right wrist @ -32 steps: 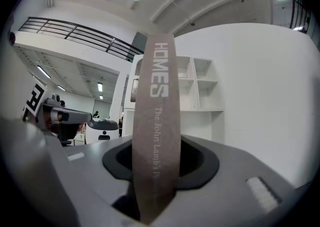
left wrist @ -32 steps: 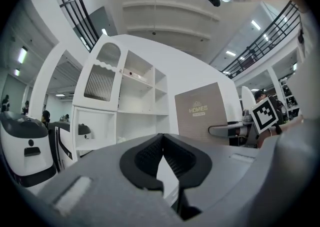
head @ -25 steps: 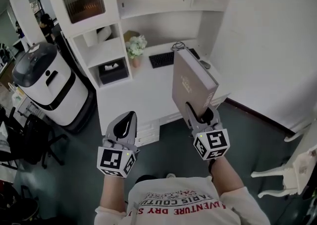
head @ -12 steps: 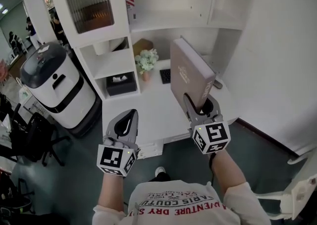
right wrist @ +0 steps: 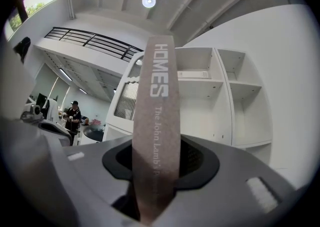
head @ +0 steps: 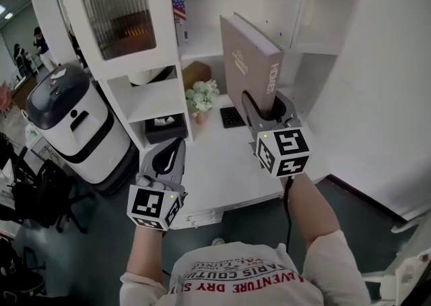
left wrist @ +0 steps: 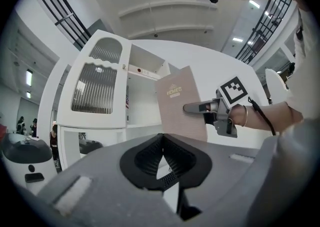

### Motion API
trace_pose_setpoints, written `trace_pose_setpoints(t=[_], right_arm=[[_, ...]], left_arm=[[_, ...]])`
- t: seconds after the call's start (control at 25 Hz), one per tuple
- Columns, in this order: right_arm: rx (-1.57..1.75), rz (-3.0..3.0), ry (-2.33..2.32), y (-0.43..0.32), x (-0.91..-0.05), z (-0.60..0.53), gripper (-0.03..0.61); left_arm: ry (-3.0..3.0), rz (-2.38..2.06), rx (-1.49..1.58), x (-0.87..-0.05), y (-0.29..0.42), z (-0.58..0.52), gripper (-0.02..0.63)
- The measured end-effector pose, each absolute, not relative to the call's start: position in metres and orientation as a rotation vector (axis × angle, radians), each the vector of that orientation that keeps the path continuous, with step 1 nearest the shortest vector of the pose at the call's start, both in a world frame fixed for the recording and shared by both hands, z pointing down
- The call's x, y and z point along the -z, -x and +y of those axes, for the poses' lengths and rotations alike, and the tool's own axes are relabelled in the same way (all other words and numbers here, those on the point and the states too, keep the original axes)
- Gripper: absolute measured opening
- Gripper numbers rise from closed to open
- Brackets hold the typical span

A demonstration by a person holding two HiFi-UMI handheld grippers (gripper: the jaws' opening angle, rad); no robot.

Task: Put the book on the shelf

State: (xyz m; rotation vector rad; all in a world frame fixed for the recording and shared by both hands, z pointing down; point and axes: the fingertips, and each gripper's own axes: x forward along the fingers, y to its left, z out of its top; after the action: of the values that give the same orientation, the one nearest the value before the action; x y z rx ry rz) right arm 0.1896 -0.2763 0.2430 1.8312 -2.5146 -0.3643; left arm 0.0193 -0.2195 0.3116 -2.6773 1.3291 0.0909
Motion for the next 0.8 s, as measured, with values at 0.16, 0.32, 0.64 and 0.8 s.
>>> trace_pose_setpoints(t=[0.16, 0.32, 0.64, 0.8], right_arm=[[0.415, -2.505, -1.854, -0.185, -0.212, -0.308, 0.169], [0.479, -2.501, -1.876, -0.179, -0.177, -0.338, 0.169], [0.549, -2.513, -1.842, -0.157, -0.143, -0.389, 0.169], [0.548, -2.523, -1.81, -0.15, -0.144, -0.412, 0.17]], left_arm=[[2.682, 1.299, -0.099, -0.306, -0.025, -0.24, 0.005], [2.675, 1.266, -0.1, -0.302, -0.03, -0.258, 0.005], [2.658, 1.292, -0.111, -0.299, -0.019, -0.288, 0.005], [2.657, 1.326, -0.108, -0.301, -0.013, -0.298, 0.005]])
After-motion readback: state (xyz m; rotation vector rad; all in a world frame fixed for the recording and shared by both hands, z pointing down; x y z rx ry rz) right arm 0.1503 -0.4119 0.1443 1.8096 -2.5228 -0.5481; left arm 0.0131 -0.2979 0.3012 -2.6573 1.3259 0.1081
